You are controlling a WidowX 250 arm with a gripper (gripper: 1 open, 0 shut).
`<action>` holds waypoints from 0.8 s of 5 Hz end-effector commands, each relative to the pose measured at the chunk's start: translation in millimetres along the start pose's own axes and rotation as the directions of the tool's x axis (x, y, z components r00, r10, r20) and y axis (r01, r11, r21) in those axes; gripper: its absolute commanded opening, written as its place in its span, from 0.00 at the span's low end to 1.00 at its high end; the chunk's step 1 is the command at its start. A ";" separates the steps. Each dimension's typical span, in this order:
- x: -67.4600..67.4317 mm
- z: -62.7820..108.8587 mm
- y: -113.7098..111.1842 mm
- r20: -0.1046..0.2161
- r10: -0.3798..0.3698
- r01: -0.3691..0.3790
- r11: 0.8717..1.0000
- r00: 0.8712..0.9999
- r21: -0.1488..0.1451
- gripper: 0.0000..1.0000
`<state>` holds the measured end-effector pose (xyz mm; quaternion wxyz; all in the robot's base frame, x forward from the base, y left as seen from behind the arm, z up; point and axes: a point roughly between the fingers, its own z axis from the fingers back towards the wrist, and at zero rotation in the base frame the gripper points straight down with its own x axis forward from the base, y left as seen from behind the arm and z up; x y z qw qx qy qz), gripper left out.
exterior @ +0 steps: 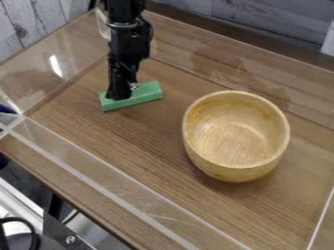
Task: Put the green block in the brown bowl
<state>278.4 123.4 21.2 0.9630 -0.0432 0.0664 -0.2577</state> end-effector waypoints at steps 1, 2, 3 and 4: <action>4.3 -25.5 -0.6 -0.023 -0.029 0.028 0.998 0.999 -0.047 0.00; 5.2 -25.6 -0.5 -0.021 -0.027 0.026 0.999 0.999 -0.046 0.00; 6.1 -25.6 -0.3 -0.018 -0.025 0.024 0.999 1.000 -0.046 0.00; 7.0 -25.7 -0.1 -0.016 -0.023 0.023 0.999 1.000 -0.046 0.00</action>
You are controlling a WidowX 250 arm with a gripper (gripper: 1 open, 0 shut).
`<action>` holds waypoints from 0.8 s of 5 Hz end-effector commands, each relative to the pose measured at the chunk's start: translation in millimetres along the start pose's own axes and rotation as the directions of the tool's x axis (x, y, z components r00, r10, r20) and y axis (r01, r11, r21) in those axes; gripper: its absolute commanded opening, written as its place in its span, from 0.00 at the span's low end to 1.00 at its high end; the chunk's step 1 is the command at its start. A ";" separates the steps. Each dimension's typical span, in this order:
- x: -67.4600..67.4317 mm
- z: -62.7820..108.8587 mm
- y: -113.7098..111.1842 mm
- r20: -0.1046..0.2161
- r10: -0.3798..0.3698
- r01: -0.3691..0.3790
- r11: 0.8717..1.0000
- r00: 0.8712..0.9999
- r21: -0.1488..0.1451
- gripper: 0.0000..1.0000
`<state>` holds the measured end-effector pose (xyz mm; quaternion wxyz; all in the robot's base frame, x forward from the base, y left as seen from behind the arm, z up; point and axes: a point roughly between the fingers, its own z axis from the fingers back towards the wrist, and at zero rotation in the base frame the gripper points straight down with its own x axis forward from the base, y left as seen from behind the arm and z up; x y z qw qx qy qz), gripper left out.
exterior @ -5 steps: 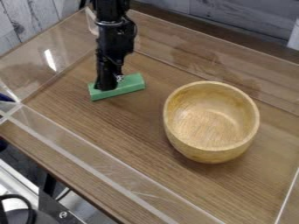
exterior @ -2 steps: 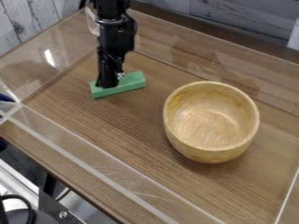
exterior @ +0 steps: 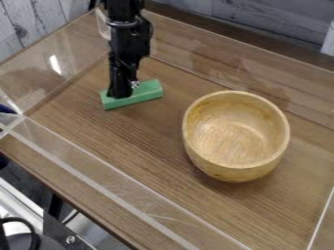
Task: Put the green block in the brown bowl
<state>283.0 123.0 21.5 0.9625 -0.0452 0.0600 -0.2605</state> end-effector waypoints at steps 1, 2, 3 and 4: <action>3.5 -26.7 -1.8 -0.026 -0.015 0.014 0.999 1.000 -0.045 0.00; 4.4 -26.7 -1.7 -0.024 -0.013 0.012 0.999 1.000 -0.045 0.00; 5.3 -26.8 -1.5 -0.022 -0.011 0.010 0.999 1.000 -0.044 0.00; 6.2 -26.7 -1.4 -0.019 -0.009 0.009 0.999 1.000 -0.044 0.00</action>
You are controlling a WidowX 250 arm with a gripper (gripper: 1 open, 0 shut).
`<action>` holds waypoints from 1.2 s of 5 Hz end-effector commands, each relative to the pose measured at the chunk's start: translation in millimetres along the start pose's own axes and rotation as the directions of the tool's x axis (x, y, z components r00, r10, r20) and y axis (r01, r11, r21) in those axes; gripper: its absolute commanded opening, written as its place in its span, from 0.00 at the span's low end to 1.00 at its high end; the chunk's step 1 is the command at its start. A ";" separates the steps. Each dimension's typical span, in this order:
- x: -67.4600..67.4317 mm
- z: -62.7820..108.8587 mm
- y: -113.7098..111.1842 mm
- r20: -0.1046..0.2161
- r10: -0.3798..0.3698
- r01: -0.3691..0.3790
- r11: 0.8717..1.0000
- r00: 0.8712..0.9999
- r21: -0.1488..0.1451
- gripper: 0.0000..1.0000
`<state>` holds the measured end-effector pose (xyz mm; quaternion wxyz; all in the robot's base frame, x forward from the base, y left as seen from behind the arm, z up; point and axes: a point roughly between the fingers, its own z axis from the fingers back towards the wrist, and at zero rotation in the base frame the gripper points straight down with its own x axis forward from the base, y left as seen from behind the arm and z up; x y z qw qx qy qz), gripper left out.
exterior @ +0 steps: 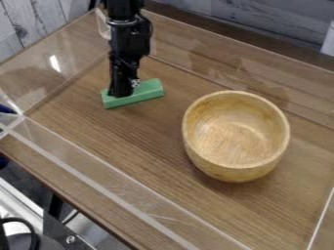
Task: Put the green block in the brown bowl
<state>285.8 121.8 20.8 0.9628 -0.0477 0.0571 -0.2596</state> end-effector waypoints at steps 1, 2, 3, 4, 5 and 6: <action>3.8 -26.6 -1.6 -0.024 -0.009 0.008 0.999 1.000 -0.040 0.00; 4.8 -26.8 -1.5 -0.021 -0.007 0.007 0.999 1.000 -0.040 0.00; 5.7 -26.9 -1.4 -0.019 -0.006 0.005 0.999 1.000 -0.040 0.00; 6.7 -27.2 -1.2 -0.016 -0.004 0.004 0.999 1.000 -0.040 0.00; 7.7 -27.7 -1.0 -0.014 -0.003 0.002 0.999 1.000 -0.040 0.00; 8.7 -28.1 -0.7 -0.012 -0.001 0.001 0.999 1.000 -0.040 0.00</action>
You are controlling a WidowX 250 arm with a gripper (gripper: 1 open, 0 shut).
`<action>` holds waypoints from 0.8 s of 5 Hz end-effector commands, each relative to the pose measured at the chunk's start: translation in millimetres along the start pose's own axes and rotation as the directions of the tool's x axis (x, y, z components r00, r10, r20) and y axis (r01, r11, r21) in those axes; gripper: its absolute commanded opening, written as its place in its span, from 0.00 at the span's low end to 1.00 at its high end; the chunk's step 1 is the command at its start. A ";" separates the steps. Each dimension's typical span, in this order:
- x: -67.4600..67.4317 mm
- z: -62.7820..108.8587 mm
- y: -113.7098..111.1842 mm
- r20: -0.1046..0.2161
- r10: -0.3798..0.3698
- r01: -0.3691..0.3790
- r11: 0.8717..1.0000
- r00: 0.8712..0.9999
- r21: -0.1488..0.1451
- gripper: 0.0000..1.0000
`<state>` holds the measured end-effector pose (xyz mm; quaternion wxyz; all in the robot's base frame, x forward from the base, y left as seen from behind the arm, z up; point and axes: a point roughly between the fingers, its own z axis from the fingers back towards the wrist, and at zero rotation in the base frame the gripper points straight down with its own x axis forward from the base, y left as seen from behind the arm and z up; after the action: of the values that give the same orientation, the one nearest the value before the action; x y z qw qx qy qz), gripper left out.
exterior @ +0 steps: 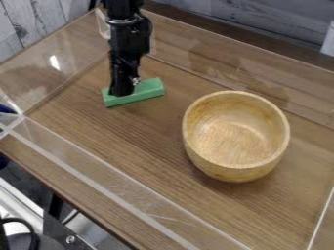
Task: Put the green block in the brown bowl
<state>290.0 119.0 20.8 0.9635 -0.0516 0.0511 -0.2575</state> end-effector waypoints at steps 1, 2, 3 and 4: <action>4.1 -28.2 -0.3 -0.023 -0.003 0.002 0.999 1.000 -0.035 0.00; 5.0 -28.0 -0.3 -0.021 -0.001 0.000 0.999 1.000 -0.034 0.00; 5.9 -27.7 -0.3 -0.019 0.001 -0.001 0.999 1.000 -0.033 0.00; 6.8 -27.5 -0.3 -0.016 0.002 -0.003 0.999 1.000 -0.033 0.00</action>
<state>291.6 117.9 21.2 0.9639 -0.0537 0.0485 -0.2563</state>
